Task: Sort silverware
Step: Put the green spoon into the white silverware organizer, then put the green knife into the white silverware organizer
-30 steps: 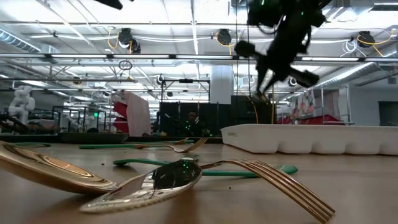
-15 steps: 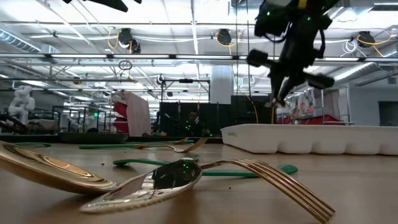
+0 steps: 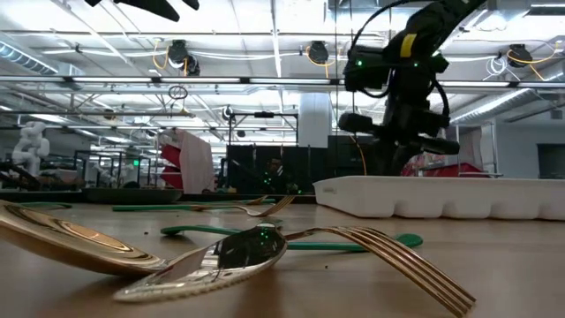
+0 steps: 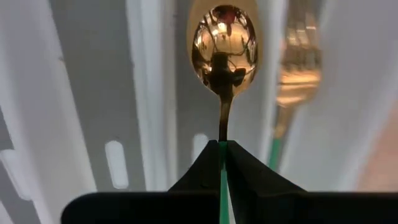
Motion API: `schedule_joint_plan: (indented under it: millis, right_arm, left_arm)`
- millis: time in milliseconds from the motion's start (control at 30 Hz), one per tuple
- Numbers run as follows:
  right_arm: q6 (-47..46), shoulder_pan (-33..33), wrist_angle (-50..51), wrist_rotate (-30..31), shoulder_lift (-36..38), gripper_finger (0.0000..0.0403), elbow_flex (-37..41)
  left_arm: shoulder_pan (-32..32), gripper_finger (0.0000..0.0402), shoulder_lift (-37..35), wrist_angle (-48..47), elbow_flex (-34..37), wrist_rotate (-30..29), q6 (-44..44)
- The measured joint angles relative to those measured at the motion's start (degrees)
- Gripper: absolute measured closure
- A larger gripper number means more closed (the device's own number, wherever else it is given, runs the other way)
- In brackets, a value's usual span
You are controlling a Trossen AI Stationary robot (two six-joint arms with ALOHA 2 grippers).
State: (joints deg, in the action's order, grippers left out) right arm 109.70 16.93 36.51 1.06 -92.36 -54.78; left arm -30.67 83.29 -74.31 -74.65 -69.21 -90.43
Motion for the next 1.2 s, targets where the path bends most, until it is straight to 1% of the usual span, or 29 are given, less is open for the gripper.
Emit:
schedule_joint_plan:
  millis: [200,400,500,633,967,1067,1200]
  right_arm:
    - [2.4,0.0,-0.7,-0.3,-2.8,0.0403,0.0]
    - [2.0,0.1,-0.9,0.2,-3.1,0.0403,0.0]
    - [-0.3,0.7,-1.1,-0.1,-3.1,0.0399,0.0]
    - [-4.1,1.1,-1.2,-2.9,-3.0,0.0374,0.0]
    - [-4.9,1.0,-1.2,-2.6,-2.5,0.0283,0.0]
    - [-7.5,1.0,-1.0,-2.4,-0.5,0.0271,-0.4]
    - [-11.2,1.1,0.6,-2.4,3.6,0.027,-3.9]
  left_arm:
    - [0.3,0.0206,0.0,-0.2,0.0,0.1,1.2]
    - [0.3,0.0206,0.0,-0.3,0.0,0.3,1.2]
    - [0.3,0.0206,0.0,-0.4,0.0,0.4,1.3]
    - [0.3,0.0206,0.0,-0.4,0.0,0.4,1.3]
    - [0.3,0.0206,0.0,-0.4,0.0,0.4,1.3]
    - [0.3,0.0206,0.0,-0.4,0.0,0.4,1.3]
    - [0.3,0.0206,0.0,-0.1,0.0,0.4,0.9]
